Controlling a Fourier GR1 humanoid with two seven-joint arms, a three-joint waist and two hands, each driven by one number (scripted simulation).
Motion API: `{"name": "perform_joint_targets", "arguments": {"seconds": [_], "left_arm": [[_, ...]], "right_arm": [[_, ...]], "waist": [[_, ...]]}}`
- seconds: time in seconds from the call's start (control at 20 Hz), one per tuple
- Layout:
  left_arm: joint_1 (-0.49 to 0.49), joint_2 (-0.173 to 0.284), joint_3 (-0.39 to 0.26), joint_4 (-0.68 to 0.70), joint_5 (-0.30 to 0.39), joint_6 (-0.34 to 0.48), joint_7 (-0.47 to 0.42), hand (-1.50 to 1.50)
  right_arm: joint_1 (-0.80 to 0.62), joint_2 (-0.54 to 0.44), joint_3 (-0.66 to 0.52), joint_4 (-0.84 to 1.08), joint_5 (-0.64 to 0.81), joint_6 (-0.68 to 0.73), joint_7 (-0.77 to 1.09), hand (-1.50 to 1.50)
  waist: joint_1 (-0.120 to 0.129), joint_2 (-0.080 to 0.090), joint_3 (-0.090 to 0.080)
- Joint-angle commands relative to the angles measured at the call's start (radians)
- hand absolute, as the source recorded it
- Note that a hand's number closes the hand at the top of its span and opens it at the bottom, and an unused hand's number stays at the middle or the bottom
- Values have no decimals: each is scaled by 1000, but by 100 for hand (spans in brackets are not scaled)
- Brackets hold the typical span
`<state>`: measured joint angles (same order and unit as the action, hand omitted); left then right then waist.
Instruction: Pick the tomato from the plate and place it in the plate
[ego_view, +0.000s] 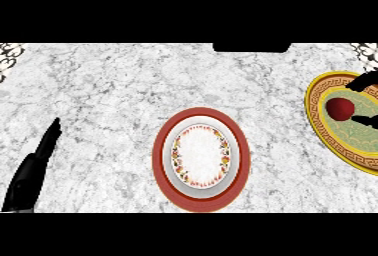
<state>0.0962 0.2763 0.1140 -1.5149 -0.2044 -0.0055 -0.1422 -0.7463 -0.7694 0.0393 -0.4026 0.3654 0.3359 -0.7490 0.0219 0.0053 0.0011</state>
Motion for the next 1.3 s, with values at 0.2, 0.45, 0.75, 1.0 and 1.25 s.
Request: {"name": "perform_joint_targets", "arguments": {"seconds": [0.2, 0.45, 0.75, 1.0, 1.25], "left_arm": [[-25, -23, -7, 14, -25, 21, 11, 0], [-42, -4, 1, 13, -22, 2, 13, 0], [-41, 5, 12, 11, 4, -26, 14, 0], [-58, -1, 7, 9, 3, -25, 12, 0], [-42, 5, 25, 21, 14, -28, -2, 0]], "right_arm": [[-31, 30, -164, 127, -139, 38, -49, -150], [-87, -98, -272, 221, -229, 126, 48, -150], [-44, -216, -385, 296, -343, 304, 39, -150], [-37, -246, -423, 282, -382, 339, 58, -150], [34, -251, -426, 234, -385, 346, -6, -150]], "waist": [[0, 5, 1], [9, 9, 2], [10, 19, 7], [25, 28, 11], [25, 30, 13]]}}
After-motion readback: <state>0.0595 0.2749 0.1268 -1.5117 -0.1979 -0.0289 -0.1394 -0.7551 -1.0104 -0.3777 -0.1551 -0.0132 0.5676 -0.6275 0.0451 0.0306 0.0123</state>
